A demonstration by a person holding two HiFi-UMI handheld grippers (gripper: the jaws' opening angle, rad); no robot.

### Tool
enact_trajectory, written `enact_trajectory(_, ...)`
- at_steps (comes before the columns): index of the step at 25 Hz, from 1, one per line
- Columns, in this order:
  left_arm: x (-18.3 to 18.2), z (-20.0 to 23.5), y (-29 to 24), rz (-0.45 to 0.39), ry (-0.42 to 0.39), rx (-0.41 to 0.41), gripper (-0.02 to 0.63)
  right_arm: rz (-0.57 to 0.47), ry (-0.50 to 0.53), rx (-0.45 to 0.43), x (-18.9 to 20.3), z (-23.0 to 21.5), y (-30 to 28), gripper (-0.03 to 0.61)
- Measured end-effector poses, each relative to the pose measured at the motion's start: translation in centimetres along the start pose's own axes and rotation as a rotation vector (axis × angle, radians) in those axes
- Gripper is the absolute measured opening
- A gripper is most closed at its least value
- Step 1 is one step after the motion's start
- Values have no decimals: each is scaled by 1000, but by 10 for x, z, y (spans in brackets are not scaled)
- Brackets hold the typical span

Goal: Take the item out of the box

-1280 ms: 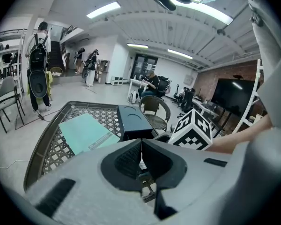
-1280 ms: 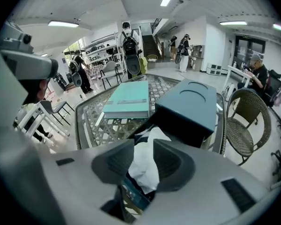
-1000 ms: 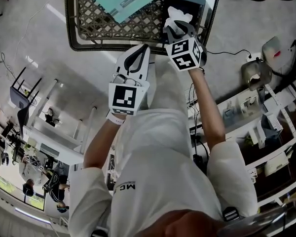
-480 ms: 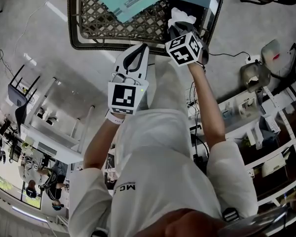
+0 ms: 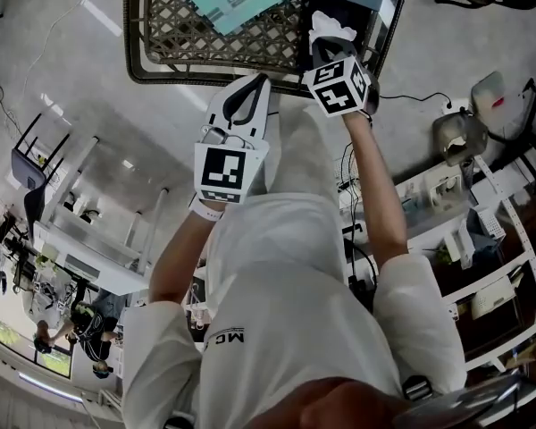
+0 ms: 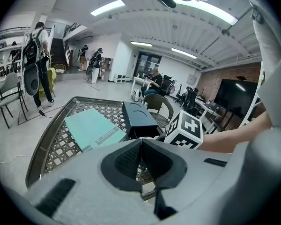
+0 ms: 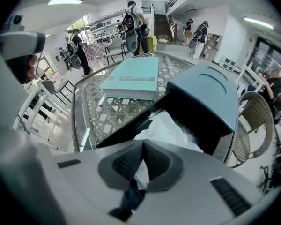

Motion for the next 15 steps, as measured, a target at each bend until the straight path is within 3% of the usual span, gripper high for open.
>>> enact_trajectory(15,-34,-3,15,-44,-33,7,28,-149,-31,55,-22,3,63,15)
Point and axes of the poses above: the fingertips, and each gripper's own axes: y backward along the fingers, z to its left, x out of its underside, the point moved 5 cm from there along y, backward along the fingers, and after that the axes turned 10 degrees about -y, right-handed, at the moved point
